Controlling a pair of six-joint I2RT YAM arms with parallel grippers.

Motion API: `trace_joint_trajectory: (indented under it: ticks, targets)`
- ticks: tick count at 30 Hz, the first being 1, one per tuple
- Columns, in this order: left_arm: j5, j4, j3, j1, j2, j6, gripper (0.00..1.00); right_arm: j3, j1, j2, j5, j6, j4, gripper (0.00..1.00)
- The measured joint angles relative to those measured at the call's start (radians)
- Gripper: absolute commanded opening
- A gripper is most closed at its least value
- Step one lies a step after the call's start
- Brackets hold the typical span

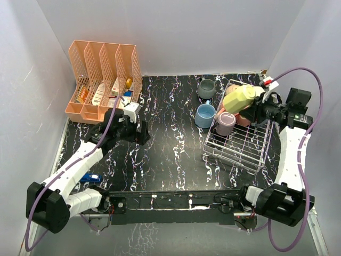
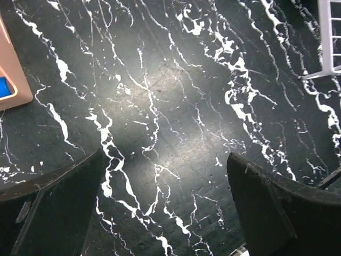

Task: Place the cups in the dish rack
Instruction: Turn the cup upside down in the dish rack.

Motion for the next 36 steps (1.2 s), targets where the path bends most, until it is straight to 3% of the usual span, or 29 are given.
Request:
trace_joint_trajectory:
  ticks: [5, 15, 36]
  targets:
    - [-0.050, 0.006, -0.028, 0.006, -0.025, 0.027, 0.97, -0.002, -0.072, 0.000, 0.112, -0.126, -0.119, 0.08]
    - [-0.134, 0.026, -0.057, 0.007, -0.117, 0.051, 0.97, -0.130, -0.135, -0.040, 0.270, -0.215, -0.158, 0.08]
    - [-0.153, 0.027, -0.057, 0.008, -0.116, 0.061, 0.97, -0.401, -0.135, -0.107, 0.409, -0.060, 0.101, 0.08]
